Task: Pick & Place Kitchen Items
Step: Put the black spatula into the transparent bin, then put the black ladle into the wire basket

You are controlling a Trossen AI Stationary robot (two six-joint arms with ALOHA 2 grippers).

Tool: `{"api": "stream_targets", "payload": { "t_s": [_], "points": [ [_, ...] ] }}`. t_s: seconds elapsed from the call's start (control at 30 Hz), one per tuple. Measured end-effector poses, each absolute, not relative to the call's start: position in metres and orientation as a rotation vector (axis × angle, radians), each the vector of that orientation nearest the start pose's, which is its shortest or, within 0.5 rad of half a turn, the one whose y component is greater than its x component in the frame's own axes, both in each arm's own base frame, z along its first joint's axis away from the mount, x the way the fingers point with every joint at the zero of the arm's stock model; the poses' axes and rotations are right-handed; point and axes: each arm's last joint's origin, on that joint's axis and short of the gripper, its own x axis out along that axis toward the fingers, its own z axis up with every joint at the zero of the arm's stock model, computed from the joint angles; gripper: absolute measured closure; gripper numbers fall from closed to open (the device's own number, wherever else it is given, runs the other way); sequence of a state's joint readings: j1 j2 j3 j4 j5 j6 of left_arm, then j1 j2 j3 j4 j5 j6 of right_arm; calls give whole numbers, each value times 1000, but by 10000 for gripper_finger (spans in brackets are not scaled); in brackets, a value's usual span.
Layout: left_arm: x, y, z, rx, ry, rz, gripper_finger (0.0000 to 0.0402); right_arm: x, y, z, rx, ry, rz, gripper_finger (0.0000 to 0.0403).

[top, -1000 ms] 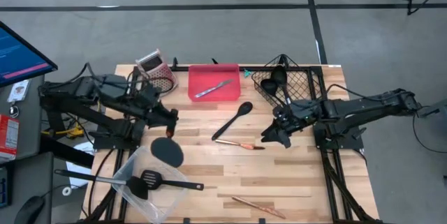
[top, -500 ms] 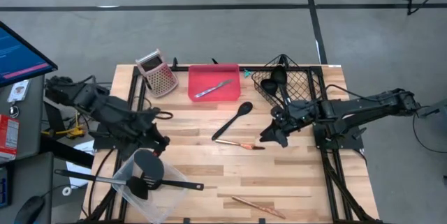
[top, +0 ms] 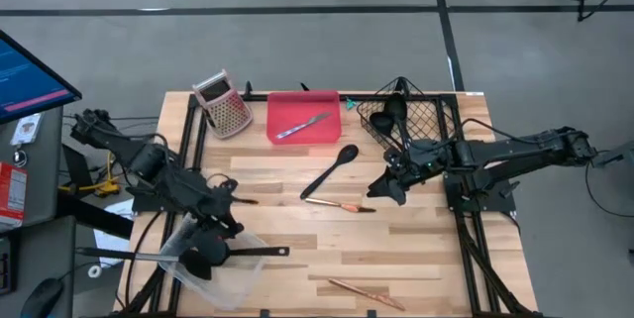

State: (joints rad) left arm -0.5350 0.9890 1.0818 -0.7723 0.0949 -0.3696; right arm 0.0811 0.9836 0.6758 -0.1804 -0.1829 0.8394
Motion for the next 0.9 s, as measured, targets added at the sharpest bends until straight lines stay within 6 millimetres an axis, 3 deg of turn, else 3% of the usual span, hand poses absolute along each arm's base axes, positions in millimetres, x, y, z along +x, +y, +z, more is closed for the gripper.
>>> {"api": "stream_targets", "payload": {
  "t_s": [0.5, 0.9],
  "points": [
    [161, -104, 334, -43, 781, -589, 334, 209, 22, 261, 843, 569, 39, 182],
    [162, -104, 336, -107, 780, -557, 197, 209, 23, 261, 842, 572, 47, 182]
  ]
}}
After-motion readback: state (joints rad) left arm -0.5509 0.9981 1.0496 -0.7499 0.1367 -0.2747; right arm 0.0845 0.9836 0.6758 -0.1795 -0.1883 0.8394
